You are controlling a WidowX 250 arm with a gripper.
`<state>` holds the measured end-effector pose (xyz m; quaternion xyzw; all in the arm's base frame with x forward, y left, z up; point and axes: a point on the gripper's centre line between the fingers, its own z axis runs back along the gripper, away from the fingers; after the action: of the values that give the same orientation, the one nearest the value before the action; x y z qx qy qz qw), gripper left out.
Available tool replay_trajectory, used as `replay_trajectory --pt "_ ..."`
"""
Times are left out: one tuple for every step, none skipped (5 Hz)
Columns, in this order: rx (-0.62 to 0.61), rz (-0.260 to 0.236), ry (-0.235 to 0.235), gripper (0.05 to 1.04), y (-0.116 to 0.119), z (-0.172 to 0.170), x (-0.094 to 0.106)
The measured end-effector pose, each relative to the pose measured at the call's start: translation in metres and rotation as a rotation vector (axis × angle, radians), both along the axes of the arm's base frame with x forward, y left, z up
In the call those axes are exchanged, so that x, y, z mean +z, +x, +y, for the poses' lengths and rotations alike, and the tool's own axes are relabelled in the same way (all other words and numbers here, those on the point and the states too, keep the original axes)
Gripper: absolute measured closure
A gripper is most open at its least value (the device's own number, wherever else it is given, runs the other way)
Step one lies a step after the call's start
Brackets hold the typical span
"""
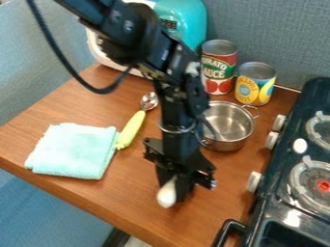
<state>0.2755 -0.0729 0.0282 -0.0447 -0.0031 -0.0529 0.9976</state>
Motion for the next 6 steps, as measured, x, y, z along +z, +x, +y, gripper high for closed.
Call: replay_trajectory --pt "-0.004 0.001 0.0 0.761 0.006 -0.011 -0.004" --pt "0.008 0.001 0.013 0.703 0.005 -0.013 -0.006" --pt "0.04 0.043 0.009 0.416 0.004 -0.014 -0.013" --pt "0.064 0.042 -0.015 0.155 0.001 -0.013 -0.012" --pt "0.103 0.029 -0.022 0.079 -0.004 -0.006 -0.007" --pt "0.143 -0.048 -0.096 0.082 -0.009 0.006 0.021"
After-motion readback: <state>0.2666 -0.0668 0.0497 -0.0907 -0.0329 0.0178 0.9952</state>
